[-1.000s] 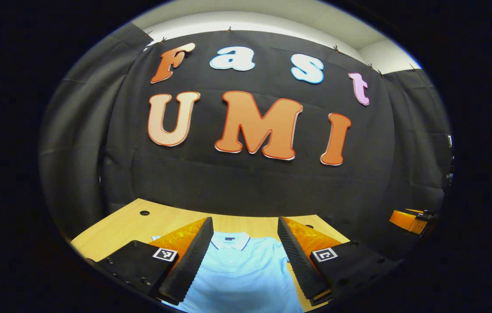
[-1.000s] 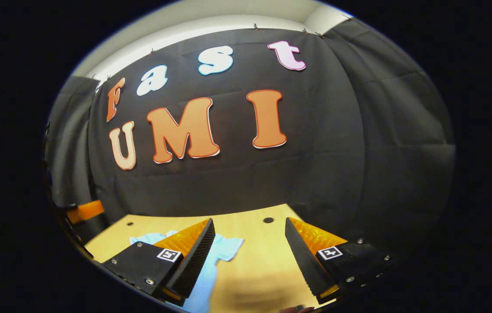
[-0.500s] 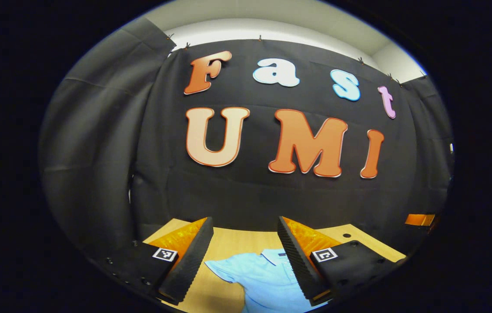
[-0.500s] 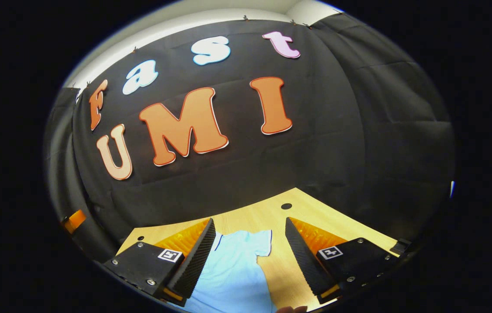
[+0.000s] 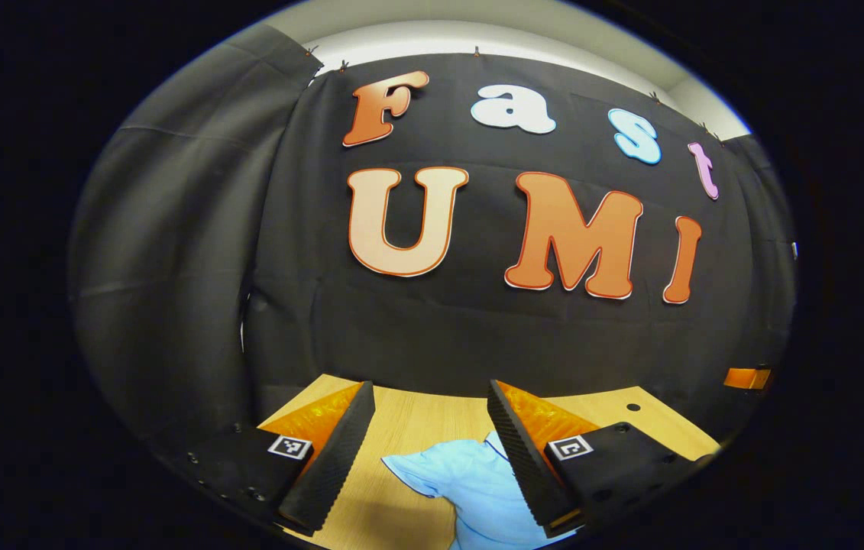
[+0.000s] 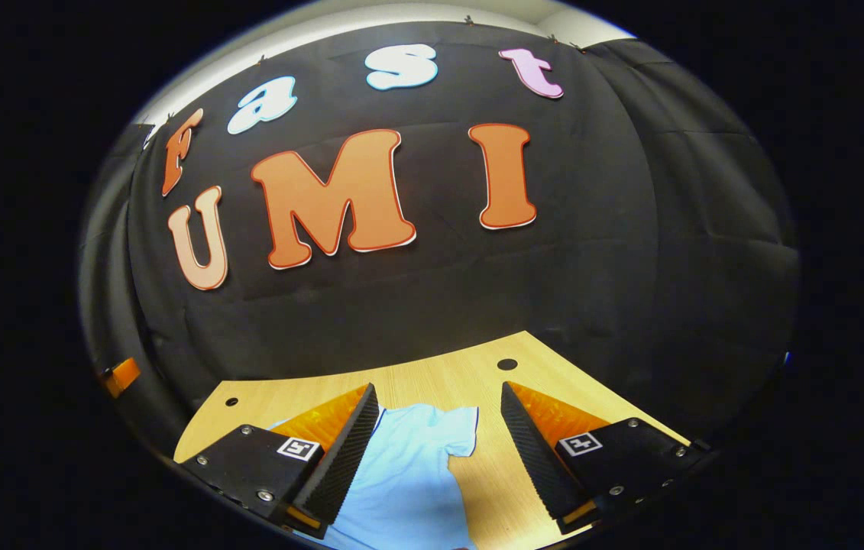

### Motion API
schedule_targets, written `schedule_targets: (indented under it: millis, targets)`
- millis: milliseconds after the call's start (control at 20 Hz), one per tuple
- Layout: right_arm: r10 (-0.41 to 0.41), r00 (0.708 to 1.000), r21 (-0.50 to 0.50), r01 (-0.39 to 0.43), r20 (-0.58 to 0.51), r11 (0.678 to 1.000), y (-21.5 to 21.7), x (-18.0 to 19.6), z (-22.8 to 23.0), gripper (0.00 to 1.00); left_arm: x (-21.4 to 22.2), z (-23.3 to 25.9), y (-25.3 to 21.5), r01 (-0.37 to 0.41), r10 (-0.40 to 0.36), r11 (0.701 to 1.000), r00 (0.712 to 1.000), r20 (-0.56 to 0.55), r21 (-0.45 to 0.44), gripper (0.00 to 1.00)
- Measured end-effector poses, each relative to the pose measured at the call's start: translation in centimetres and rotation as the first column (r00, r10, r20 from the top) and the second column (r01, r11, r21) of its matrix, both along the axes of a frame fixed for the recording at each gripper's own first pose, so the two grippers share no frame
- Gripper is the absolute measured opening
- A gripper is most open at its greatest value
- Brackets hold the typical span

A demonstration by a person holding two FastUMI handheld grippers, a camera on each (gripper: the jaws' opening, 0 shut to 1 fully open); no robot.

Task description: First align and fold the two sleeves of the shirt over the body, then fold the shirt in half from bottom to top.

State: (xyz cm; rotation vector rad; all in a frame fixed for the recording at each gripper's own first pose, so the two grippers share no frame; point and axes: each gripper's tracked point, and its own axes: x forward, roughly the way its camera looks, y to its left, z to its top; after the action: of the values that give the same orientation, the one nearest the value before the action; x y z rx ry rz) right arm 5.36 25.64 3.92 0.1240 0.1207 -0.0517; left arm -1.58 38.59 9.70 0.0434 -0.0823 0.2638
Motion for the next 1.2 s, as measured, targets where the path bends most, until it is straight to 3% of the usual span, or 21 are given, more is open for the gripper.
schedule_targets:
  millis: [350,500,750,900,1100,1200]
  targets:
    - [0.071,0.985,-0.007,-0.073,-0.156,0.997,-0.9,5.4,-3.4,0.98,3.2,0.0,-1.3,-0.038,0.038,0.999,0.999,0.001,-0.011,0.96]
    - [0.076,0.958,-0.004,-0.08,-0.278,0.997,-2.0,7.2,-6.5,0.98,4.3,-0.8,-2.3,-0.041,0.04,0.999,0.999,-0.019,-0.026,0.97]
    - [0.107,0.864,0.075,-0.08,-0.492,0.994,-2.2,9.9,-12.5,0.99,5.7,-2.1,-3.1,-0.045,0.044,0.999,0.998,-0.052,-0.026,0.99]
    - [0.128,0.792,0.095,-0.089,-0.598,0.992,-1.9,11.1,-15.6,0.99,6.0,-2.7,-2.8,-0.044,0.041,0.997,0.997,-0.062,-0.056,0.99]
    - [0.108,0.709,0.064,-0.089,-0.697,0.994,-1.9,13.4,-18.9,0.99,6.2,-3.6,-1.2,-0.053,0.051,0.998,0.994,-0.092,-0.021,0.94]
    - [0.09,0.675,0.05,-0.079,-0.732,0.996,-2.3,14.7,-20.2,0.99,6.2,-3.6,-0.4,-0.048,0.046,0.999,0.994,-0.098,-0.016,0.97]
